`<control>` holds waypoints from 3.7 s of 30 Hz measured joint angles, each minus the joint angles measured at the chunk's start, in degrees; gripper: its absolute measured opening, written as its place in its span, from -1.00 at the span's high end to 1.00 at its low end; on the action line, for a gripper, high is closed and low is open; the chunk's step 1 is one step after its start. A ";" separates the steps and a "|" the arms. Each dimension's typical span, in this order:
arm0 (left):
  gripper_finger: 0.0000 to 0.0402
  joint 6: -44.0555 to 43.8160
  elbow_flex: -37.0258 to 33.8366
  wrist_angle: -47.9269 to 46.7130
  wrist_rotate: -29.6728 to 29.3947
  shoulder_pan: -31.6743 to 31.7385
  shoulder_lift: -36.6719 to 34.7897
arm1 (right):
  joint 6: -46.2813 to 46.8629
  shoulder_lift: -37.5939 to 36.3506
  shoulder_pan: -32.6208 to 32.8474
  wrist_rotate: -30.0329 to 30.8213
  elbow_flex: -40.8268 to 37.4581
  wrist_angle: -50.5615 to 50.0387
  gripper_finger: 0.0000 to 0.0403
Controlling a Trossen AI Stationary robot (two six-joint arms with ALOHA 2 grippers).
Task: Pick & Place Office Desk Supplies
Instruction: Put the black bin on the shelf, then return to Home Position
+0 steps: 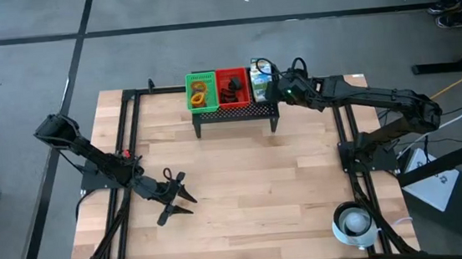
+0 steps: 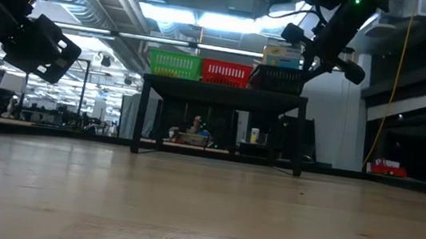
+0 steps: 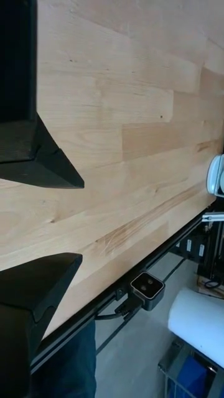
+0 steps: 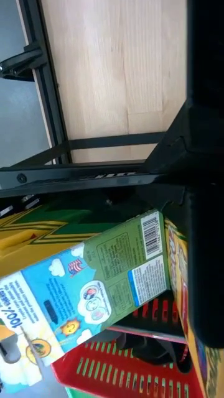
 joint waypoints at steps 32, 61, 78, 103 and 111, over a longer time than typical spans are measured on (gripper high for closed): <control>0.13 0.06 0.00 -0.44 -0.12 0.00 -0.02 | 0.22 2.39 -0.02 -0.26 0.07 1.44 0.86; 0.13 0.69 0.00 -0.37 -0.40 0.00 -0.01 | -7.57 0.17 0.91 0.99 15.05 -11.76 0.00; 0.13 17.30 0.00 -13.21 -3.87 5.33 -25.94 | -34.54 -10.95 44.43 31.13 22.21 -15.05 0.00; 0.13 13.86 0.00 -31.04 10.32 15.09 -46.35 | -56.38 -20.80 63.68 12.12 9.15 1.63 0.00; 0.13 9.92 -6.23 -28.79 13.62 19.23 -50.61 | -66.40 -40.35 63.93 1.75 -22.69 28.28 0.00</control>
